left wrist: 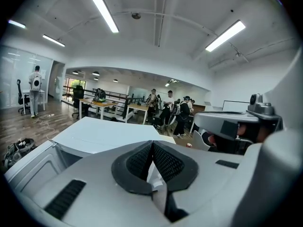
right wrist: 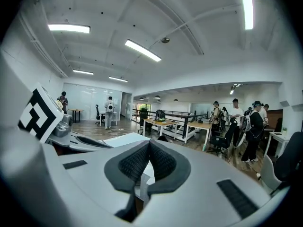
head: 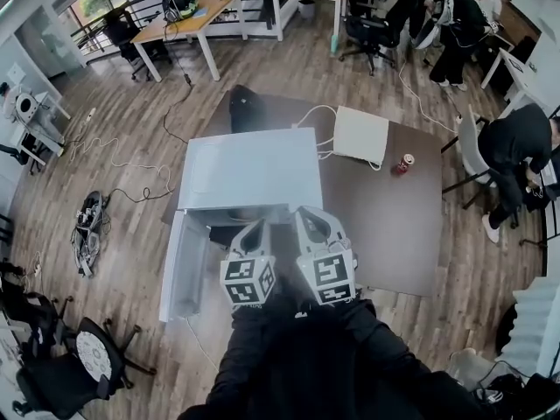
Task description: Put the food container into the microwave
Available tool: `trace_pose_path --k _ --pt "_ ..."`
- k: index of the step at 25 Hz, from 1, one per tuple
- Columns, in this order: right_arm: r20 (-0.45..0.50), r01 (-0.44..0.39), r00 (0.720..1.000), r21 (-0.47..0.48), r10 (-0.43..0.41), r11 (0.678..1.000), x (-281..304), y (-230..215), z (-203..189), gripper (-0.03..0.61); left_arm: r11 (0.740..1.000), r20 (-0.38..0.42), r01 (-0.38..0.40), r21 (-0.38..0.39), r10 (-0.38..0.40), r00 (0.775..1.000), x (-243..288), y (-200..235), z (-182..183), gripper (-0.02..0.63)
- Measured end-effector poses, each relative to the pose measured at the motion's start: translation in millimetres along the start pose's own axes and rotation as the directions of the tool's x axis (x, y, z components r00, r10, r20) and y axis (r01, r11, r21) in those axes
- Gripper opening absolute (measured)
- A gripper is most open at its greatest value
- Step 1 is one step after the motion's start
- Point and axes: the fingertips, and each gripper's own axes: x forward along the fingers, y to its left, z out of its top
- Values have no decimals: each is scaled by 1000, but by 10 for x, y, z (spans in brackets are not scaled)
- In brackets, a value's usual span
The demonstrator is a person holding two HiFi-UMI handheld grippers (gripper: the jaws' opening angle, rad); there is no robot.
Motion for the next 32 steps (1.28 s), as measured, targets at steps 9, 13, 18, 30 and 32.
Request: trace_pose_path --k 9,13,18,30,32 --pt "10 18 1000 22 -18 1000 -83 -111 6 23 1000 8 13 15 -13 1000 12 -126 49 34" --pt "12 27 1000 27 -27 999 -79 -143 11 23 1000 8 12 17 -12 1000 23 -110 64 34" --pt "8 34 999 34 -34 999 -88 -185 -20 23 1000 6 16 19 -16 1000 48 -128 52 34" --pt "-5 29 1000 34 -29 999 -79 -140 -66 23 1000 -8 21 13 -21 1000 53 -129 -7 34" --pt "-8 28 1000 36 -27 999 -75 -145 -75 23 1000 -12 23 14 -23 1000 62 -139 -11 34"
